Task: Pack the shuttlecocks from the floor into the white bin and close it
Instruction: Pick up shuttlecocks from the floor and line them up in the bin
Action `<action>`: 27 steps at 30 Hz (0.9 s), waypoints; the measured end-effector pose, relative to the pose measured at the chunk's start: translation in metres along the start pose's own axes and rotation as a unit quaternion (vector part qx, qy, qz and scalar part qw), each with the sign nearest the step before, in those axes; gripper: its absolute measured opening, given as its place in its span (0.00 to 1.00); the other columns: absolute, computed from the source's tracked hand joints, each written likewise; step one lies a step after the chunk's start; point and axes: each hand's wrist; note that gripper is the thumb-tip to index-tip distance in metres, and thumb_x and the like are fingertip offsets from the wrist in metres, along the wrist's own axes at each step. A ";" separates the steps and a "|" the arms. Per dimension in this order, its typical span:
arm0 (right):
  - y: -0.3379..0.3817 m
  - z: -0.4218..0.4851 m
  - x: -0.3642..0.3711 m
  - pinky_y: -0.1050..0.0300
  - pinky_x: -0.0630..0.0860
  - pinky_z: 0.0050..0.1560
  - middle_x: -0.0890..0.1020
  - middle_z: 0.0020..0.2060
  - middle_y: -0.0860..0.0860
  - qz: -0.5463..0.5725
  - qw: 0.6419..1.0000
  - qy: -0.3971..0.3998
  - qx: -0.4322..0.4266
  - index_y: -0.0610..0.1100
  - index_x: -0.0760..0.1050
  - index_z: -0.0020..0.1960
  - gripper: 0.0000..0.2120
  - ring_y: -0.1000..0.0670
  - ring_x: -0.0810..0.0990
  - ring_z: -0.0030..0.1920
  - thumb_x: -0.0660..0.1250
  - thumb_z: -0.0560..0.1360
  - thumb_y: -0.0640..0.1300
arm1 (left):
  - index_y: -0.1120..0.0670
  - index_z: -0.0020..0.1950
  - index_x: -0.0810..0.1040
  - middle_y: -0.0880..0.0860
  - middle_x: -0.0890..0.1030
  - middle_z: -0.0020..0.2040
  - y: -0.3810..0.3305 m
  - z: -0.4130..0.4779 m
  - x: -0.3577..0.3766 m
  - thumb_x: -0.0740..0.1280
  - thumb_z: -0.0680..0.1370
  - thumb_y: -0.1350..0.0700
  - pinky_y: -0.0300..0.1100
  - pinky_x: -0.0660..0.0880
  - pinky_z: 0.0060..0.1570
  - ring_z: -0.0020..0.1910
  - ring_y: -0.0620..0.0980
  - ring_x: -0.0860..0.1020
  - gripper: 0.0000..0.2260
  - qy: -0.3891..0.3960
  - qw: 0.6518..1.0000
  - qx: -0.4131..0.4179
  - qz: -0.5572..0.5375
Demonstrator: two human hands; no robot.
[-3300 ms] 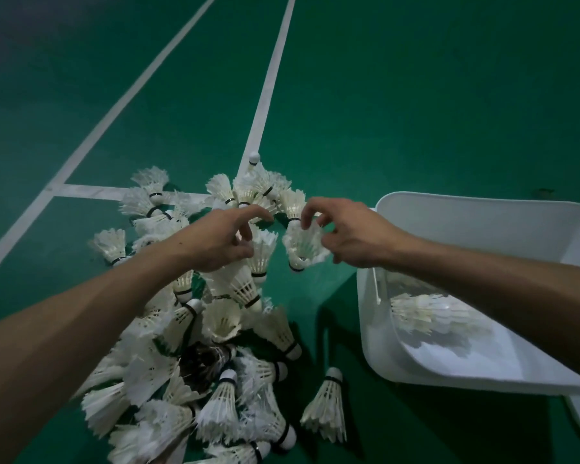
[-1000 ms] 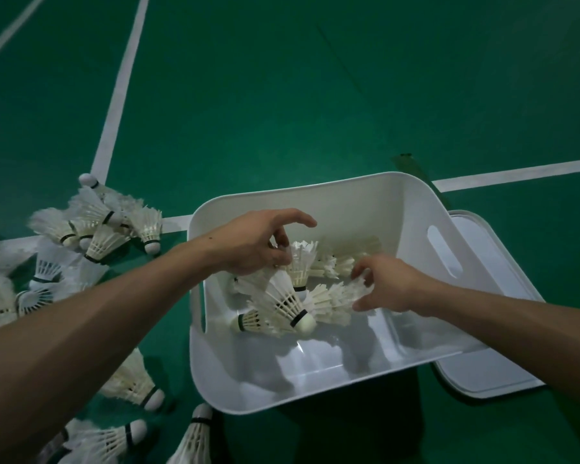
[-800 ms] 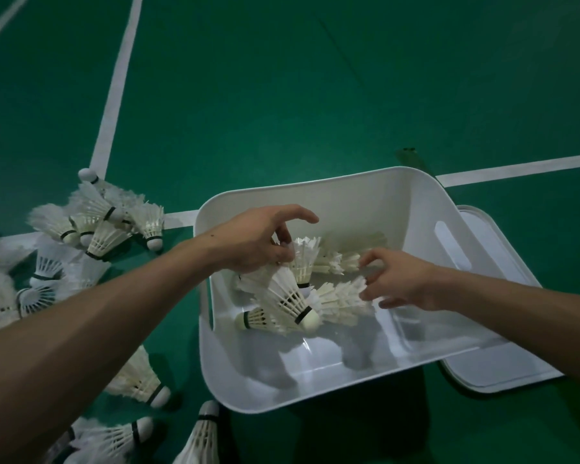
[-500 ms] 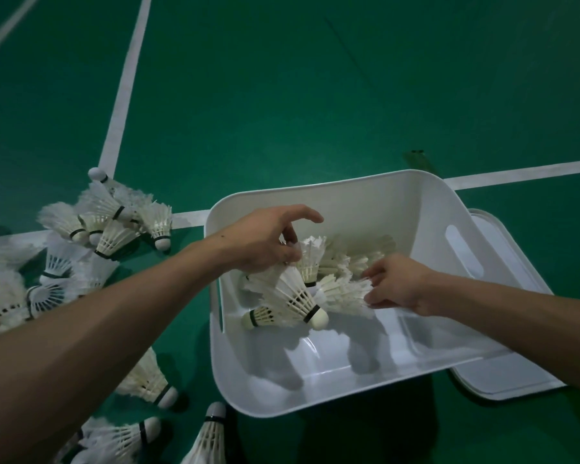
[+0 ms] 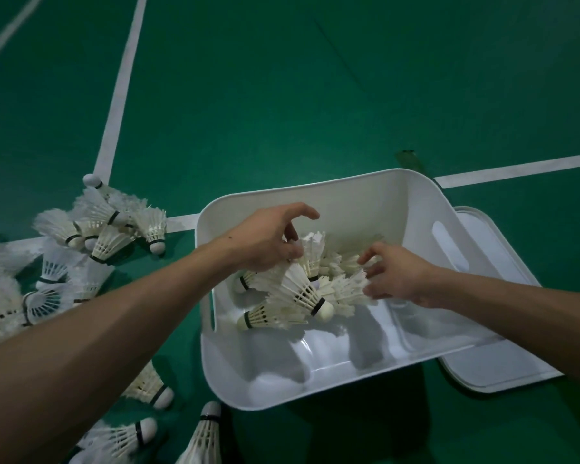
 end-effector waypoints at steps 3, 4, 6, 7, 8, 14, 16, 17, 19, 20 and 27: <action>0.000 -0.001 0.007 0.52 0.81 0.40 0.75 0.45 0.41 0.014 1.000 0.012 0.004 0.40 0.72 0.53 0.20 0.44 0.77 0.41 0.69 0.67 0.22 | 0.40 0.68 0.67 0.47 0.78 0.50 -0.001 -0.002 0.000 0.69 0.76 0.55 0.38 0.73 0.43 0.45 0.43 0.77 0.23 -0.004 1.000 -0.003 -0.002; 0.000 0.000 0.010 0.51 0.80 0.40 0.74 0.43 0.42 0.020 1.000 0.014 0.006 0.39 0.72 0.52 0.20 0.45 0.76 0.39 0.68 0.67 0.21 | 0.40 0.68 0.67 0.47 0.78 0.50 -0.001 -0.002 0.000 0.69 0.76 0.55 0.37 0.73 0.42 0.45 0.43 0.77 0.23 -0.005 1.000 -0.005 -0.004; 0.002 0.001 0.011 0.52 0.80 0.41 0.73 0.40 0.44 0.023 0.999 0.018 0.015 0.38 0.72 0.52 0.20 0.47 0.75 0.37 0.67 0.67 0.20 | 0.40 0.68 0.67 0.47 0.78 0.50 -0.001 -0.004 0.000 0.69 0.76 0.55 0.38 0.74 0.44 0.45 0.44 0.78 0.23 -0.005 1.000 -0.008 -0.003; 0.003 0.002 0.010 0.52 0.80 0.40 0.73 0.40 0.44 0.019 0.999 0.019 0.020 0.38 0.71 0.53 0.20 0.47 0.75 0.36 0.67 0.67 0.20 | 0.40 0.68 0.67 0.47 0.78 0.50 -0.001 -0.004 -0.001 0.69 0.76 0.55 0.39 0.75 0.45 0.45 0.44 0.78 0.23 -0.006 1.000 -0.009 0.000; 0.004 0.002 0.009 0.54 0.80 0.39 0.72 0.40 0.44 0.016 0.999 0.021 0.024 0.39 0.71 0.54 0.20 0.48 0.75 0.36 0.67 0.67 0.21 | 0.40 0.68 0.67 0.47 0.78 0.50 -0.001 -0.005 -0.001 0.69 0.76 0.55 0.40 0.75 0.47 0.45 0.45 0.78 0.23 -0.006 1.000 -0.010 0.003; 0.003 0.006 0.015 0.59 0.78 0.34 0.72 0.46 0.43 -0.012 0.998 0.042 0.049 0.42 0.69 0.54 0.20 0.47 0.76 0.40 0.66 0.69 0.22 | 0.40 0.69 0.66 0.47 0.78 0.50 0.001 -0.003 -0.002 0.69 0.76 0.55 0.43 0.76 0.51 0.47 0.45 0.78 0.24 -0.001 1.000 -0.014 0.005; 0.000 0.010 0.016 0.57 0.80 0.35 0.72 0.47 0.42 -0.024 0.998 0.032 0.049 0.43 0.69 0.53 0.20 0.47 0.76 0.40 0.67 0.69 0.23 | 0.41 0.69 0.67 0.47 0.78 0.51 0.001 -0.001 -0.001 0.69 0.76 0.55 0.45 0.76 0.52 0.47 0.46 0.78 0.24 0.000 1.000 -0.014 0.000; -0.002 0.012 0.016 0.54 0.81 0.37 0.72 0.46 0.42 -0.028 0.998 0.023 0.045 0.43 0.69 0.52 0.20 0.47 0.75 0.40 0.68 0.69 0.23 | 0.41 0.69 0.67 0.47 0.78 0.51 0.001 0.001 -0.001 0.69 0.76 0.56 0.44 0.76 0.52 0.47 0.46 0.78 0.24 0.000 1.000 -0.013 -0.002; -0.003 0.015 0.012 0.47 0.82 0.42 0.74 0.42 0.43 -0.059 0.998 -0.003 0.021 0.43 0.68 0.50 0.20 0.46 0.75 0.38 0.70 0.67 0.24 | 0.41 0.69 0.67 0.47 0.78 0.50 0.001 0.003 0.000 0.69 0.77 0.56 0.43 0.75 0.51 0.46 0.45 0.78 0.23 -0.001 1.000 -0.012 -0.004; -0.002 0.015 0.010 0.45 0.81 0.43 0.75 0.40 0.43 -0.086 0.996 -0.014 0.006 0.43 0.68 0.49 0.20 0.46 0.75 0.37 0.71 0.66 0.25 | 0.42 0.69 0.67 0.47 0.78 0.50 0.002 0.004 0.001 0.69 0.77 0.56 0.42 0.75 0.49 0.46 0.44 0.78 0.23 -0.002 1.000 -0.013 -0.005; 0.010 0.001 -0.006 0.53 0.79 0.38 0.81 0.43 0.46 -0.203 0.978 -0.036 -0.035 0.45 0.69 0.49 0.19 0.50 0.79 0.37 0.77 0.67 0.37 | 0.43 0.69 0.67 0.46 0.77 0.48 0.005 0.004 0.004 0.69 0.77 0.56 0.38 0.69 0.44 0.42 0.39 0.75 0.22 -0.018 0.999 -0.024 -0.013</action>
Point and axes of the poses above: each hand's wrist, its own z-axis towards the middle knuckle, its own x-axis out of the palm, y = z × x
